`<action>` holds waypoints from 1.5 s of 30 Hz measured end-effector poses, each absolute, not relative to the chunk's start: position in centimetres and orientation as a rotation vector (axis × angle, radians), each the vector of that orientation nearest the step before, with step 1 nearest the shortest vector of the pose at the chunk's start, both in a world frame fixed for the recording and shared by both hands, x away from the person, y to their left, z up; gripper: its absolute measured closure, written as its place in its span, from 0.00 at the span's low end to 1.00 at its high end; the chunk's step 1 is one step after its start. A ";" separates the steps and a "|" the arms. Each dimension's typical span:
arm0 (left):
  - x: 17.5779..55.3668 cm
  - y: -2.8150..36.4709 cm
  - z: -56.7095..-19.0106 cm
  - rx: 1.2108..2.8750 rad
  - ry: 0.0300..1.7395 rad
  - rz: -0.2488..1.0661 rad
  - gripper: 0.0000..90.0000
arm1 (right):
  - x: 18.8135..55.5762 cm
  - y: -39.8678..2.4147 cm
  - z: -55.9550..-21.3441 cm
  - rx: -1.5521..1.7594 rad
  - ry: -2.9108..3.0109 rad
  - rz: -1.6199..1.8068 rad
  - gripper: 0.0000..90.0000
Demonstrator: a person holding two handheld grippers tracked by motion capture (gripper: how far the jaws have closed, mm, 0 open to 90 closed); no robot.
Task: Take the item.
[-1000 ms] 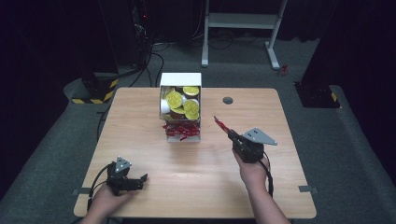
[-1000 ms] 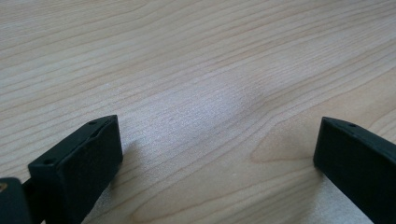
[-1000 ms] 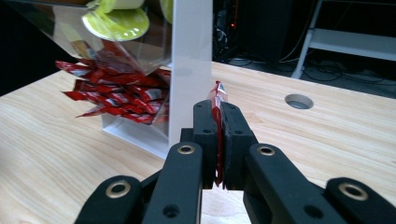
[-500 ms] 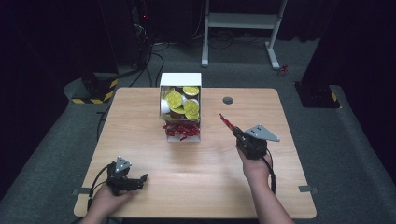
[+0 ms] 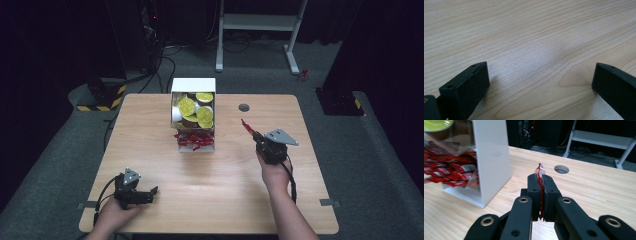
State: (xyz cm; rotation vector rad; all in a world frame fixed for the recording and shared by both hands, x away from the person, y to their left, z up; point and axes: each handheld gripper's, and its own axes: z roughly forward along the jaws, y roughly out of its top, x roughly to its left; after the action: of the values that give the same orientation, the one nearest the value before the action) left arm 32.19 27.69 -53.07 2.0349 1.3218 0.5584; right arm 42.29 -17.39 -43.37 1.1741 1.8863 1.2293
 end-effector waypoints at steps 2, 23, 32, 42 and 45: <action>32.2 27.7 -53.1 2.035 1.322 0.559 0.02 | 42.7 -17.5 -43.6 1.181 1.885 1.224 0.97; 32.2 27.7 -53.1 2.033 1.321 0.560 0.02 | 45.2 -18.7 -47.5 1.306 1.899 1.068 0.97; 32.2 27.7 -53.1 2.034 1.321 0.560 0.02 | 45.6 -19.2 -48.3 1.322 1.900 1.038 0.96; 32.1 27.7 -53.1 2.031 1.324 0.559 0.02 | 46.5 -18.9 -49.7 1.378 1.922 0.990 0.95; 32.1 27.7 -53.1 2.031 1.326 0.558 0.02 | 46.7 -18.8 -50.1 1.387 1.929 0.976 0.95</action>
State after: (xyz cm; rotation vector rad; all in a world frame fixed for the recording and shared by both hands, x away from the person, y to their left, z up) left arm 32.13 27.66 -53.08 2.0307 1.3257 0.5585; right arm 46.73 -18.81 -50.10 1.3870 1.9293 0.9756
